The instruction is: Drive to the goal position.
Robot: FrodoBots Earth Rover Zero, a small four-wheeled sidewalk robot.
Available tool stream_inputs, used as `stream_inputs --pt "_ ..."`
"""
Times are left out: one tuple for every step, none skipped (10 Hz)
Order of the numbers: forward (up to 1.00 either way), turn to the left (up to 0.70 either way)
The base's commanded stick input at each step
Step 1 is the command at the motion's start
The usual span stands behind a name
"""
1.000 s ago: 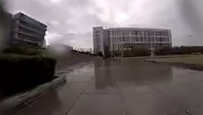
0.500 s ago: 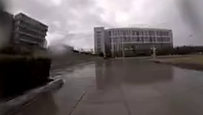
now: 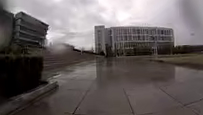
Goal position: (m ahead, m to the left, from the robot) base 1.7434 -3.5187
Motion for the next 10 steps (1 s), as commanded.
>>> stream_inputs --pt "0.70 0.00" --pt "0.70 0.00" --pt "0.70 0.00" --pt "0.70 0.00" --pt "0.70 0.00" --pt "0.70 0.00" --pt "0.70 0.00" --pt "0.70 0.00" --pt "0.70 0.00" --pt "0.70 0.00"
